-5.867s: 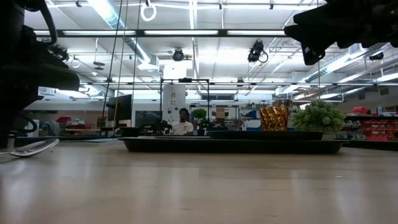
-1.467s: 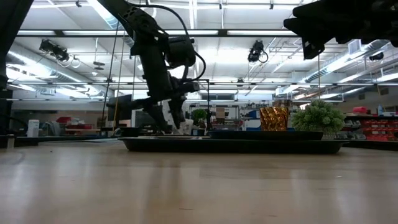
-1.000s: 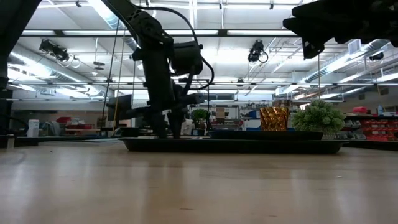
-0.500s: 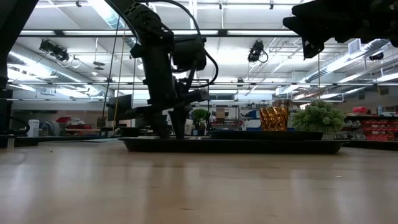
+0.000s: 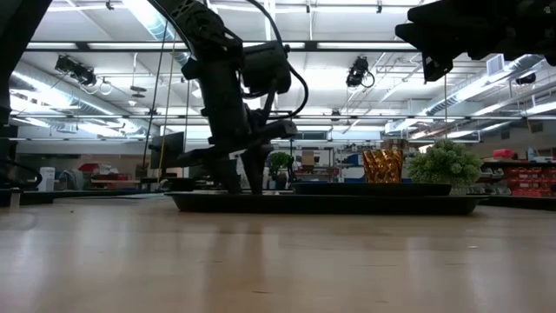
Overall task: Pick and place plate/cup/fork/spoon on tray
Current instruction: Put the yellow spoon on the black tray to the left of the black plate, then put the orange fork on the black tray to the left of the yellow spoon
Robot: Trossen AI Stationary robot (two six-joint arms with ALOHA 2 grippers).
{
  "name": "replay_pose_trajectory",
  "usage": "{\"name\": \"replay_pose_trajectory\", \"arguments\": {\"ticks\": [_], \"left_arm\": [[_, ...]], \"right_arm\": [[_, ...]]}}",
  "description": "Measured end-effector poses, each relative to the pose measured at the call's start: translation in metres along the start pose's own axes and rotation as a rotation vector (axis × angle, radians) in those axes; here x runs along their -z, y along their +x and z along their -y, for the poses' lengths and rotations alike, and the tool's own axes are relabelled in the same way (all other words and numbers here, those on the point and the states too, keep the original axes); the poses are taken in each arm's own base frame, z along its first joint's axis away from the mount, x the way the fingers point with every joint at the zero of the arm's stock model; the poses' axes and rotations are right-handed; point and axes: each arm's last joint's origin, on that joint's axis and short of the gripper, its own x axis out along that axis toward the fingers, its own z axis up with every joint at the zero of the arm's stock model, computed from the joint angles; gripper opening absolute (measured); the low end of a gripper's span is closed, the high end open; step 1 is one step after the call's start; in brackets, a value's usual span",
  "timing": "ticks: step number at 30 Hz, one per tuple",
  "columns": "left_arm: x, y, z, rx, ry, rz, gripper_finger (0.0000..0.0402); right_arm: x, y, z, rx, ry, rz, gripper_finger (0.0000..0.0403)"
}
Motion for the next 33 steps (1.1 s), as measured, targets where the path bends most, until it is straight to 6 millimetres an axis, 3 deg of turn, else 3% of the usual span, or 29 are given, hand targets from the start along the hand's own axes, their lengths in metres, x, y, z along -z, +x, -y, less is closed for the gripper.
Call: {"name": "replay_pose_trajectory", "arguments": {"ticks": [9,16,20,25,33], "left_arm": [[0.002,-0.003,0.002,0.057,0.025,-0.069,0.0141],[0.032,-0.043,0.019,0.124,0.049,-0.098,0.0141],[0.067,-0.067,0.035,0.182,0.024,-0.097,0.0141],[0.129,-0.077,0.046,0.154,0.006,-0.15,0.0141],[0.226,-0.097,0.032,-0.01,-0.187,-0.203,0.0141]], "right_arm": [[0.0,0.0,0.0,0.0,0.005,0.0,0.0126],[0.0,0.0,0.0,-0.001,0.002,0.0,0.0126],[0.0,0.0,0.0,-0.001,-0.002,0.001,0.0126],[0.0,0.0,0.0,0.0,-0.003,-0.001,0.0126],[0.0,0.0,0.0,-0.01,-0.006,-0.002,0.0126]]}}
